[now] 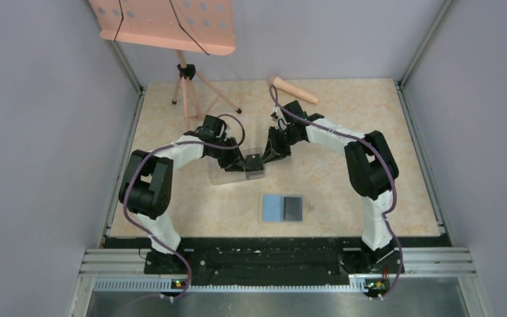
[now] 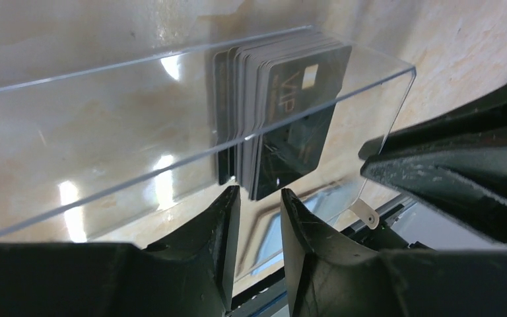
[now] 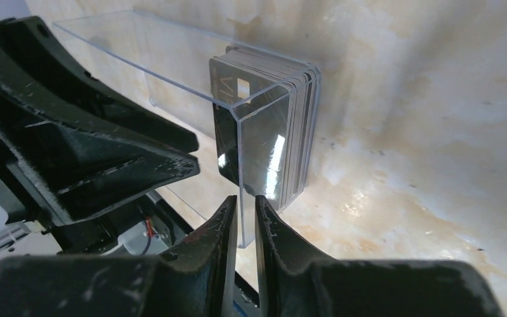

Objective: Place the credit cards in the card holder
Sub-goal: Pick up the credit card from the storage box.

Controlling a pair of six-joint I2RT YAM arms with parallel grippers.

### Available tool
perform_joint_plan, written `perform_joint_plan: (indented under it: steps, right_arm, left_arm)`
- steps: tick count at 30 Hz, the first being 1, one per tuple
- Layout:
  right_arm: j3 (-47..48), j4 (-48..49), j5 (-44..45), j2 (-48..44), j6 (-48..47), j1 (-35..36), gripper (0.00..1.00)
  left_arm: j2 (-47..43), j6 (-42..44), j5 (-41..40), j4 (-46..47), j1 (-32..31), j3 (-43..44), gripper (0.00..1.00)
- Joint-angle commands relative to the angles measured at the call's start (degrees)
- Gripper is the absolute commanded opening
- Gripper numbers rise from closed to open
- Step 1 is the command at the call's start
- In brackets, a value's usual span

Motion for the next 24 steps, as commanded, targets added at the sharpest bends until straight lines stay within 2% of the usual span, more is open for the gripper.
perform_joint_plan:
  steps: [1, 16, 19, 24]
  right_arm:
    - [-0.8, 3.0, -2.6, -1.9, 1.9, 2.8, 0.15]
    - [-5.5, 8.7, -4.4, -4.6, 6.7, 4.9, 0.16]
    - [-5.5, 8.8, -4.4, -4.6, 6.8, 4.9, 0.16]
    - [-5.9, 8.8, -4.3, -4.9, 6.6, 5.0, 0.16]
  left_arm:
    - [1.2, 0.0, -0.5, 1.7, -0.8, 3.0, 0.33]
    - [0.6, 5.2, -12.3, -9.2, -3.7, 5.6, 0.18]
    - [0.6, 6.1, -14.6, -11.1, -4.7, 6.6, 0.18]
    - [0.5, 7.1, -17.8, -13.4, -6.8, 8.0, 0.28]
